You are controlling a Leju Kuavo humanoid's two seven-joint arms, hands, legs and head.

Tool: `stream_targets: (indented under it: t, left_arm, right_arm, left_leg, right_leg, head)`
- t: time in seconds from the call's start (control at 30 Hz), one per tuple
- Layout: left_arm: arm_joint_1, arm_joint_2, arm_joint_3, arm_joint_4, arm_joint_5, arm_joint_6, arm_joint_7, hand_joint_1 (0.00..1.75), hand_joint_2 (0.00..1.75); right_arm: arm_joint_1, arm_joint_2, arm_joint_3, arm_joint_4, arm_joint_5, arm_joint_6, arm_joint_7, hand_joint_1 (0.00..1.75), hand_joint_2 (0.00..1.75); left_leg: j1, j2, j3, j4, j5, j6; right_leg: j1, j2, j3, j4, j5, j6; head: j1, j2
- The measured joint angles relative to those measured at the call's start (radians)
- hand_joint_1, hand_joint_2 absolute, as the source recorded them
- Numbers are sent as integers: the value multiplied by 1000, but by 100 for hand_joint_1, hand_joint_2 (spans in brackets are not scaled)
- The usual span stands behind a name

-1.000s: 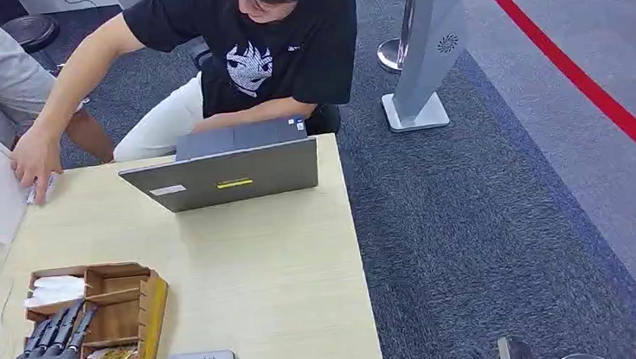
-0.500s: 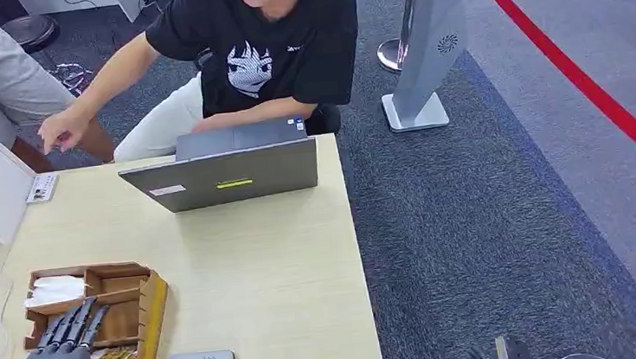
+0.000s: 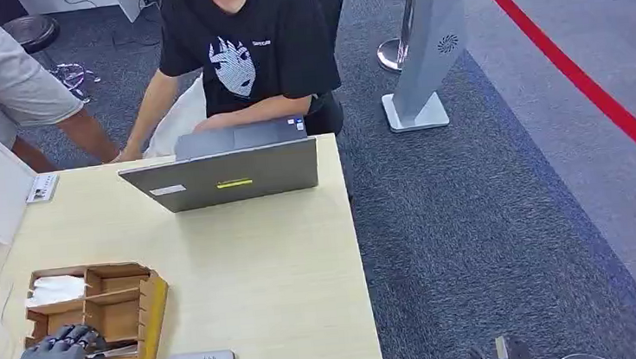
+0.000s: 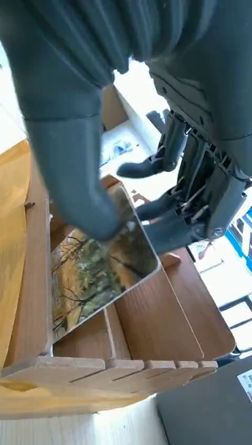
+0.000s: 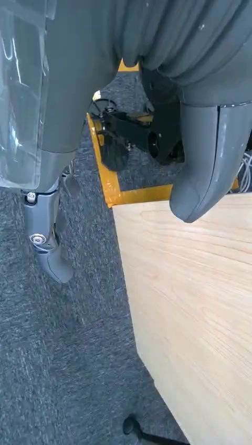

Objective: Pass the card to the sensor for recognition and then transmit it.

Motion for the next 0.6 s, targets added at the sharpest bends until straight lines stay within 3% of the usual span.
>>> stream_targets:
  t: [0.4, 0.6]
  left_arm:
    - [-3, 10, -3, -17, 20, 14, -13, 175, 175]
    - [-91, 11, -3, -153, 77, -11, -44, 175, 175]
  right_arm:
    - [0, 0, 0, 3, 11, -2, -5, 0, 175]
    - [0, 0, 3, 6, -8, -17, -13, 0, 175]
  left_leg:
    - [0, 0, 0, 0, 0, 0]
    - [0, -1, 0, 0, 1, 0]
  right_leg:
    - [0, 0, 0, 0, 0, 0]
    - [0, -1, 0, 0, 1, 0]
  head:
    - [0, 0]
    - [-1, 0]
